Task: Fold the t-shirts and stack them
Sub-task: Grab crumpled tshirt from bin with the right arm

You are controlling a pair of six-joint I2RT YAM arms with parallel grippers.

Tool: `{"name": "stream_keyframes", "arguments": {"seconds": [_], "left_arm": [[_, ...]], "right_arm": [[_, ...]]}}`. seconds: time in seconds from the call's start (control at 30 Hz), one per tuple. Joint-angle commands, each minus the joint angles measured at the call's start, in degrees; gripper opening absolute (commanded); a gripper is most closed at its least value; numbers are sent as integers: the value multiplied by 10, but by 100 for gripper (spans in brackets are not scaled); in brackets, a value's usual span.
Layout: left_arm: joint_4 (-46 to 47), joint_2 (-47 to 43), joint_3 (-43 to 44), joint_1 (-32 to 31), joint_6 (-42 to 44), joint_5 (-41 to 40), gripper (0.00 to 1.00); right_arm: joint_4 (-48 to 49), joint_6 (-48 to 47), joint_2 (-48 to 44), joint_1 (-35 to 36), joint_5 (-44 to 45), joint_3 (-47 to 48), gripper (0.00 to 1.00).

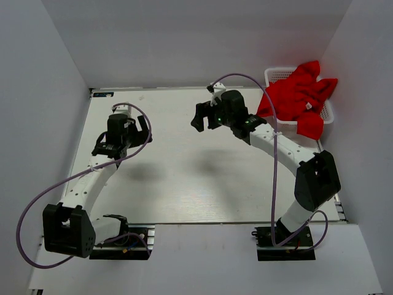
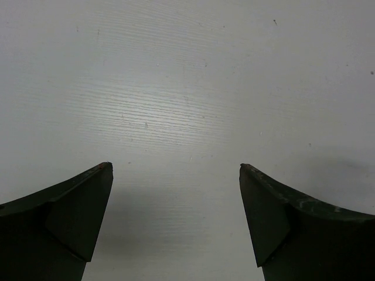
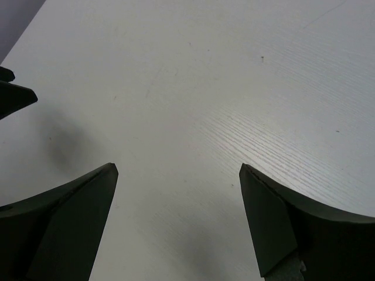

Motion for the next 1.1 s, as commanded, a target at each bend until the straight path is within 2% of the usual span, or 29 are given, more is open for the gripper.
{"name": "stream_keyframes", "arguments": {"seconds": [0.0,0.17,0.33,0.43,0.57,0.63,0.73,0.9,0.93,1.07], "left_arm": [[14,-29,7,-3,-15,12,100],[33,-35,-1,-3,-23,47,100],[0,-14,28,-3,-17,60,100],[24,1,35,2,-5,102,100],[37,30,73,8,9,141,100],[23,49,94,8,14,146,100],[10,86,140,8,20,146,100],[11,118,158,8,31,157,100],[11,125,164,8,31,157,100],[1,139,178,8,43,143,100]], "right_arm": [[-10,6,-6,3,21,28,90],[-28,20,-28,3,30,8,90],[-29,-2,-39,-1,62,-4,90],[-25,-9,-32,-8,148,0,90],[-33,-32,-12,-23,202,19,90],[-37,-72,-7,-40,184,32,90],[-70,-50,10,-69,215,72,90],[-139,-19,53,-145,234,124,90],[-158,-16,65,-182,234,157,90],[-226,-12,116,-245,259,264,90]]}}
